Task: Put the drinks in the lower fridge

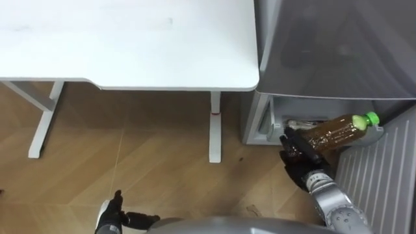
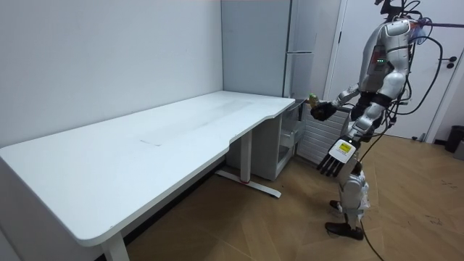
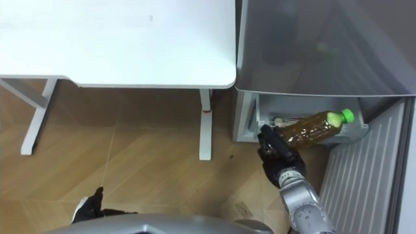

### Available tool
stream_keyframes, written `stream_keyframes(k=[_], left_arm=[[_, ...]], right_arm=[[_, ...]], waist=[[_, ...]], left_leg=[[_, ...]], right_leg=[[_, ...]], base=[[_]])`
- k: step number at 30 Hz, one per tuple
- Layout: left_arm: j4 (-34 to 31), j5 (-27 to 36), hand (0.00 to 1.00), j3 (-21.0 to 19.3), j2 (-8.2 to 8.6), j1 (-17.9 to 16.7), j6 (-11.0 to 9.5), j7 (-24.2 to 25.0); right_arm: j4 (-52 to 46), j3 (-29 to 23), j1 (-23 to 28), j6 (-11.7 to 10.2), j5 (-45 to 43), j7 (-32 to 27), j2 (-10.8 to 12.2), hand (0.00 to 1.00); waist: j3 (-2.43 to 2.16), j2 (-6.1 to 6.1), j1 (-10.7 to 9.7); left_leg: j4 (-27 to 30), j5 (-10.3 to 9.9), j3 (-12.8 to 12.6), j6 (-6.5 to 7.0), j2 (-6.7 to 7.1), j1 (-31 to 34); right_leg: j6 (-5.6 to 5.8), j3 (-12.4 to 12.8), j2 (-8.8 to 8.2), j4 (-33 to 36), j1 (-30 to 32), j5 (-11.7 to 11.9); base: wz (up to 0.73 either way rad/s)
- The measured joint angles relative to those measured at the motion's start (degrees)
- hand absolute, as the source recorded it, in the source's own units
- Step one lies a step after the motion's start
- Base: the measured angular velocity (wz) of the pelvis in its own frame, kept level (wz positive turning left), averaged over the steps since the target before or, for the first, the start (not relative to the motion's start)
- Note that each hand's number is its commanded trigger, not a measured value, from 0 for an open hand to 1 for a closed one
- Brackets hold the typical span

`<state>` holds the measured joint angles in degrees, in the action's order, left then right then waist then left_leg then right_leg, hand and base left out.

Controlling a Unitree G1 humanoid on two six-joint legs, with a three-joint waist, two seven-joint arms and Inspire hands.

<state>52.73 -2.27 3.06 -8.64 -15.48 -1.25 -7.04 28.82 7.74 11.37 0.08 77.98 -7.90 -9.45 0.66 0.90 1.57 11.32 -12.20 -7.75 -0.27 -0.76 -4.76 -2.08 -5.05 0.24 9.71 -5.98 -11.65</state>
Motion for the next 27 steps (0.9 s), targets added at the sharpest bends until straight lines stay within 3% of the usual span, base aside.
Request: stream_keyframes(k=[5, 10, 13, 17, 18, 23, 27], left_arm=[[0.1, -3.0, 0.0, 0.0, -0.16, -0.5, 0.2, 0.2], [0.1, -3.0, 0.0, 0.3, -0.37, -0.5, 1.7, 1.8], [0.7, -3.0, 0.0, 0.4, -0.37, 0.1, 2.8, 3.0], [2.4, -2.9, 0.0, 2.8, -1.77, 1.4, 3.7, 4.0], [2.5, -2.8, 0.0, 3.4, -1.82, 1.7, 3.9, 4.2], [4.3, -1.7, 0.0, 3.9, -1.73, 3.8, 3.9, 5.3], [5.3, -1.7, 0.0, 4.0, -1.58, 5.8, 5.1, 5.8]], right_arm=[[2.9, -1.2, -0.7, -1.3, 6.9, 2.2, 0.0, 1.0], [9.2, -4.7, -5.8, -1.4, 11.0, 2.7, -0.5, 1.0], [11.2, -6.7, -9.5, -1.7, 12.1, 2.7, -1.3, 1.0], [16.2, -9.1, -17.5, -2.5, 12.1, 4.5, -2.5, 1.0], [18.1, -9.1, -19.3, -2.5, 12.2, 5.6, -3.0, 1.0], [26.5, -12.4, -26.2, -1.8, 11.9, 7.1, -4.5, 1.0], [33.5, -15.0, -30.6, -1.3, 11.2, 8.6, -6.4, 1.0]], waist=[[0.12, 0.01, 0.0], [-0.04, 0.89, -0.3], [-0.43, 1.75, -0.3], [0.17, 3.2, -1.2], [-0.05, 3.76, -1.2], [-0.07, 5.68, 0.0], [0.1, 6.31, 0.5]], left_leg=[[0.1, 0.0, 0.6, 0.0, 0.16, 0.4], [0.3, 0.3, 0.6, 0.41, 0.39, 1.8], [0.5, 0.3, 0.5, 0.54, 0.41, 3.4], [0.5, 0.6, 0.4, 0.86, 0.45, 5.6], [0.6, 0.7, 0.3, 0.95, 0.47, 6.3], [1.9, 0.7, -0.1, 1.09, 0.41, 10.5], [2.6, 1.2, -0.2, 1.45, 0.52, 15.1]], right_leg=[[0.11, -0.2, -0.09, -0.1, 0.0, -0.1], [0.29, -1.1, -0.45, 0.0, 1.3, 0.0], [0.3, -1.0, -0.54, 1.0, 3.3, 0.0], [0.3, -0.9, -0.67, 2.2, 6.1, 0.0], [0.31, -0.7, -0.75, 2.6, 7.1, 0.0], [0.31, 0.1, -1.22, 5.4, 12.2, 0.0], [0.31, 0.4, -1.53, 8.1, 17.9, 0.0]], base=[[0.06], [0.06], [-0.04], [0.0], [-0.1], [-0.12], [-0.07]])
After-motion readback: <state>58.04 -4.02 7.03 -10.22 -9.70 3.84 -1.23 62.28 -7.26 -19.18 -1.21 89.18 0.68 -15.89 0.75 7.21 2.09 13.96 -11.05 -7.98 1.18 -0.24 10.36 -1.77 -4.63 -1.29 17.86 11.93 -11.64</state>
